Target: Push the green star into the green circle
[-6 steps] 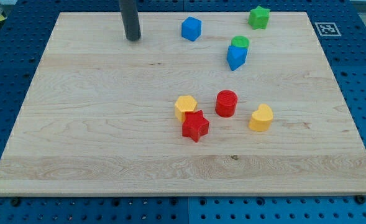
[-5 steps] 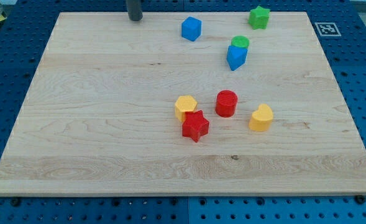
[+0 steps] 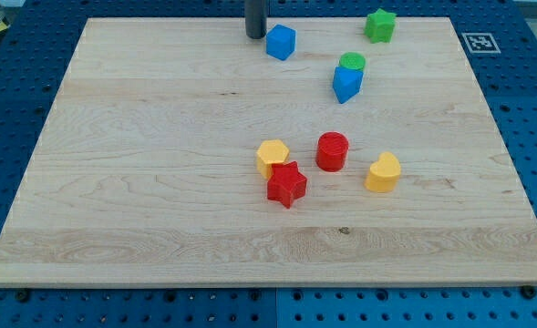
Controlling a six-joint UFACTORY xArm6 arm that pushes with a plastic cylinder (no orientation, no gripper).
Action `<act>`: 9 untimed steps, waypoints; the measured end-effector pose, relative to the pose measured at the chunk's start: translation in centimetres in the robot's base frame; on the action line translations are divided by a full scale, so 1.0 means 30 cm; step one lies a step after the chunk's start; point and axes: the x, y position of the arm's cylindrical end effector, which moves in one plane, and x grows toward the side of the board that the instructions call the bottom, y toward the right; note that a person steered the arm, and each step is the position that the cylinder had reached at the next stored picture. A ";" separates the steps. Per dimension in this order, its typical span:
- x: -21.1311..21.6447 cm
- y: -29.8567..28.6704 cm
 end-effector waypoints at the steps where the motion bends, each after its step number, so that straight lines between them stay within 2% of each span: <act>1: 0.032 0.039; 2: 0.094 0.039; 5: 0.095 0.232; 6: 0.043 0.242; 7: -0.114 0.184; 9: -0.114 0.204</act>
